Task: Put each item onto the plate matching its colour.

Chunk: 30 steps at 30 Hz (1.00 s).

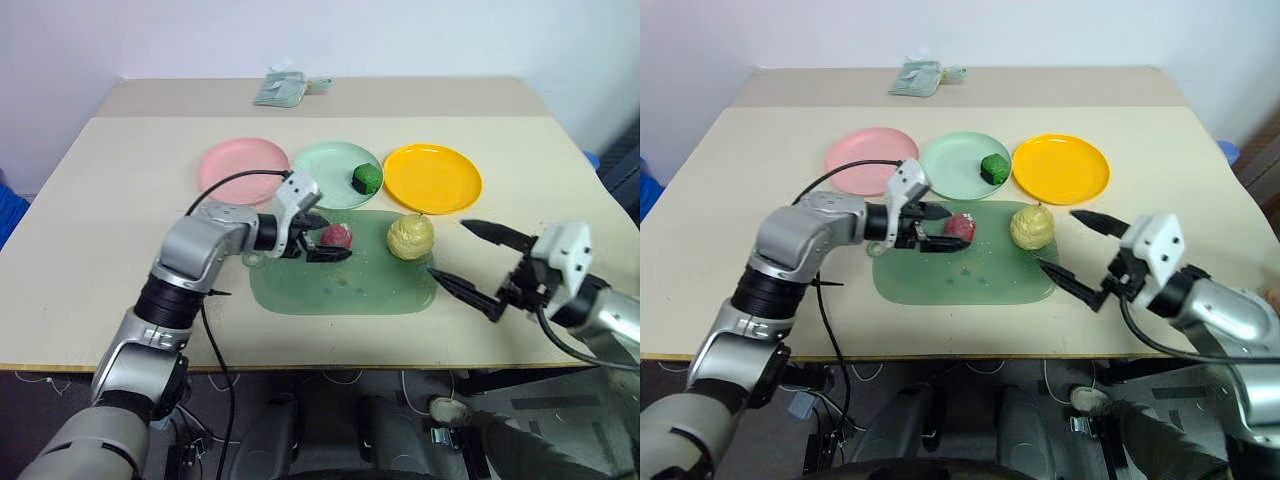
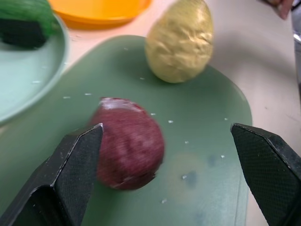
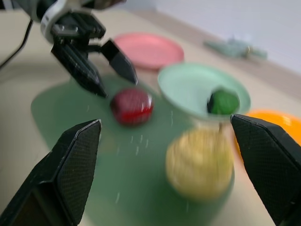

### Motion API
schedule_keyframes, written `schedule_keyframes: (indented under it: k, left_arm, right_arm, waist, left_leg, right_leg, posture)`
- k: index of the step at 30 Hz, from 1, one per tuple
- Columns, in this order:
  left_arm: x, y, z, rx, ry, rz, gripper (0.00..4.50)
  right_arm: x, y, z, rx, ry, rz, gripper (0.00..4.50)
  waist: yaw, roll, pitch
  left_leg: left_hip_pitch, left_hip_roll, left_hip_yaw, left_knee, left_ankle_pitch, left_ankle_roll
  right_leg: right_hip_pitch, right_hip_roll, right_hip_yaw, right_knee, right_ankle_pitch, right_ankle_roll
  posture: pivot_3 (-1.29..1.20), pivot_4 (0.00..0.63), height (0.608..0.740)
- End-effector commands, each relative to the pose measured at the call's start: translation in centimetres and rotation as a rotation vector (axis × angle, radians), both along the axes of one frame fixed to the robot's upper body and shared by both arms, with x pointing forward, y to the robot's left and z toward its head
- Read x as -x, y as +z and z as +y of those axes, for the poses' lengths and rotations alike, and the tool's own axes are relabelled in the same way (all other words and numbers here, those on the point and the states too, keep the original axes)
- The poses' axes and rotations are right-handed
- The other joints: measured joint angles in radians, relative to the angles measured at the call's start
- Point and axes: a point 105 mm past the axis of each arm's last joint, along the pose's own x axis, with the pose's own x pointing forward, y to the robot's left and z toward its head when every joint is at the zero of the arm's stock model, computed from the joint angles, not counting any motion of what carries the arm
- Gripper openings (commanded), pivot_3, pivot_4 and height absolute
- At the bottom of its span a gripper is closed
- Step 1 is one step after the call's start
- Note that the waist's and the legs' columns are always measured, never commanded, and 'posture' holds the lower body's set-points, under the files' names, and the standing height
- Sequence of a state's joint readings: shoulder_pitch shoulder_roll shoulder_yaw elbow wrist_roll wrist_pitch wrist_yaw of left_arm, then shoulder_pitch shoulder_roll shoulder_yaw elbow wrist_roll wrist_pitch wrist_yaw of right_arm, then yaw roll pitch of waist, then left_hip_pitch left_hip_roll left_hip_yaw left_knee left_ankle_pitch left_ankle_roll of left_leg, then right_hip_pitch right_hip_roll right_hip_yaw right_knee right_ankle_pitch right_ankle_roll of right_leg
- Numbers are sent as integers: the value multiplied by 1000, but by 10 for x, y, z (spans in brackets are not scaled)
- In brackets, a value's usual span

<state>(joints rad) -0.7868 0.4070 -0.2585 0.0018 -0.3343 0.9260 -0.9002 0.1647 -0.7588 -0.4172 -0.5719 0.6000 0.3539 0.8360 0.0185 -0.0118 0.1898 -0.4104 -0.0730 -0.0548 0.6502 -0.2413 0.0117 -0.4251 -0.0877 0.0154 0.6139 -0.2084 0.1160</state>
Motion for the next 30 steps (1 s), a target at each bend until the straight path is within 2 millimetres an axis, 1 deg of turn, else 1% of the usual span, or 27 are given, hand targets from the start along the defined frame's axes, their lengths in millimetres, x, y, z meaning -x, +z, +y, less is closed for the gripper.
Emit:
schedule_keyframes:
  k: [1, 3, 6, 10, 13, 16, 19, 20, 22, 24, 26, 27, 30]
  left_arm:
    - [-5, 3, -6, -19, 11, -56, 4421]
    - [-11, -2, -5, -47, 44, -70, 4421]
    - [-14, -6, -3, -85, 60, -95, 4421]
    - [-20, -9, 2, -126, 91, -122, 4421]
    - [-23, -16, 3, -162, 101, -138, 4421]
    - [-22, -17, -1, -148, 94, -127, 3652]
    - [-24, -13, -2, -127, 107, -142, 2206]
    - [-25, -9, -2, -106, 117, -148, 1894]
    - [-37, 10, 6, 12, 225, -132, 1894]
    - [-47, 20, 15, 91, 321, -109, 1894]
    - [-68, 31, 34, 162, 487, -117, 1894]
    - [-74, 34, 39, 185, 538, -117, 1894]
    - [-98, 44, 66, 256, 740, -128, 1894]
  right_arm:
    - [18, 10, -4, 29, -6, -19, 4500]
    - [25, 8, -7, 35, -28, -6, 4500]
    - [29, 8, -8, 36, -39, -5, 4500]
    - [30, 9, -5, 29, -45, -8, 4500]
    - [29, 9, -3, 22, -46, -13, 4500]
    - [28, 10, -1, 18, -44, -17, 4500]
    - [27, 11, 0, 16, -40, -22, 4500]
    - [27, 11, 0, 16, -39, -23, 4500]
    - [25, 14, 3, 18, -23, -36, 4500]
    - [22, 16, 6, 13, -7, -46, 4500]
    - [16, 20, 17, 3, 41, -69, 4500]
    - [13, 21, 20, 1, 56, -76, 4500]
    - [-11, 32, 40, -27, 100, -146, 4500]
  waist:
    - [-3, 0, 0]
    - [-5, 0, 0]
    - [-7, 0, 0]
    - [-4, 0, 0]
    - [-1, 0, 0]
    - [-2, 0, 0]
    - [-3, 0, 0]
    - [-3, 0, 0]
    - [-3, 0, 0]
    - [-3, 0, 0]
    - [-6, 0, 0]
    - [-7, 0, 0]
    - [-6, -1, 0]
  left_leg:
    - [0, 0, 0, 0, 0, 0]
    - [0, 0, 0, 0, 0, 0]
    - [0, 1, 1, 0, 0, 0]
    - [0, 1, 1, 0, 0, 0]
    - [0, 1, 1, 0, 0, 0]
    - [0, 1, 1, 0, 0, 0]
    - [0, 1, 0, 0, 0, 0]
    - [0, 1, 0, 0, 0, 0]
    - [0, 1, 0, 0, 0, 0]
    - [0, 1, 0, 1, 0, 0]
    - [0, 1, 0, 1, 0, 0]
    - [0, 1, 0, 1, 0, 0]
    - [1, 1, 1, 1, 0, 0]
  right_leg:
    - [0, 0, 0, 0, 0, 0]
    - [0, 0, 0, 0, 0, 0]
    - [0, 0, 0, 0, 0, 0]
    - [0, 0, 0, 0, 0, 0]
    - [0, -1, 0, -1, 0, 0]
    - [0, -1, 0, -1, 0, 0]
    - [0, -1, 0, -1, 0, 0]
    - [0, -1, 0, -1, 0, 0]
    - [0, -1, 0, -1, 0, 0]
    - [0, -1, 0, -1, 0, 0]
    - [0, -1, -1, -1, 0, 0]
    - [0, 0, -1, -1, 0, 0]
    - [0, 1, -1, 0, 0, 1]
  posture:
    - [0, 150, 740]
    - [0, 150, 740]
    - [0, 150, 740]
    - [0, 150, 740]
    - [0, 150, 740]
    - [0, 150, 740]
    - [0, 150, 740]
    - [0, 150, 740]
    - [0, 150, 740]
    - [0, 150, 740]
    - [0, 150, 740]
    - [0, 150, 740]
    - [0, 150, 740]
